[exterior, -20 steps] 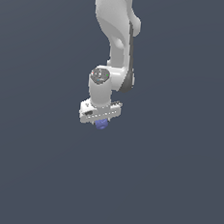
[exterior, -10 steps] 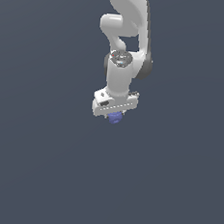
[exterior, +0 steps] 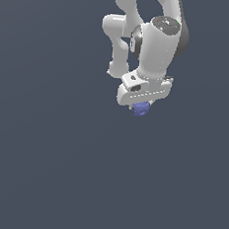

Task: Pick up the object and move it to a goal position.

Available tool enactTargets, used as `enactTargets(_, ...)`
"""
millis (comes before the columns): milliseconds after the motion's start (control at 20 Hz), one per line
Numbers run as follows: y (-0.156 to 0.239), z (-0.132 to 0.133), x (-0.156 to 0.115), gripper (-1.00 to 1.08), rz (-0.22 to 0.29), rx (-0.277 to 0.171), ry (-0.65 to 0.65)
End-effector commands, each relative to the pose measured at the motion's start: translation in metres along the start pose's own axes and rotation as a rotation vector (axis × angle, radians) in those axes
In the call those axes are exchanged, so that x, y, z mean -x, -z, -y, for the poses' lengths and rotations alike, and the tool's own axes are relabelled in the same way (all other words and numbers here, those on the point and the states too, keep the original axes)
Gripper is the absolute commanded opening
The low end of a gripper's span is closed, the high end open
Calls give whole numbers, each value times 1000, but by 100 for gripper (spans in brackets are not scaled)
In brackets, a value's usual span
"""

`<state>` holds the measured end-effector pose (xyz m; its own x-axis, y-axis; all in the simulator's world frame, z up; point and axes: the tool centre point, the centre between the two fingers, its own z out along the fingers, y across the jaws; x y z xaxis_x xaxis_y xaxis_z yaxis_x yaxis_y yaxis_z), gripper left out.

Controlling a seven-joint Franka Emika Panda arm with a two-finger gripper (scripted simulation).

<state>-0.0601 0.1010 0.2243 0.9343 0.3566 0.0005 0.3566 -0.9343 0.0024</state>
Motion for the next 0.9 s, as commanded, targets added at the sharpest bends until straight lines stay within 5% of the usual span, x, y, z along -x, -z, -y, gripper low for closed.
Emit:
enactTargets(0,24,21,-8,-100,1,0,-1)
enactTargets(400,85,72,-33,-100,1,-1,0)
enactTargets(850,114,96,-47,-100,1,-2,-1)
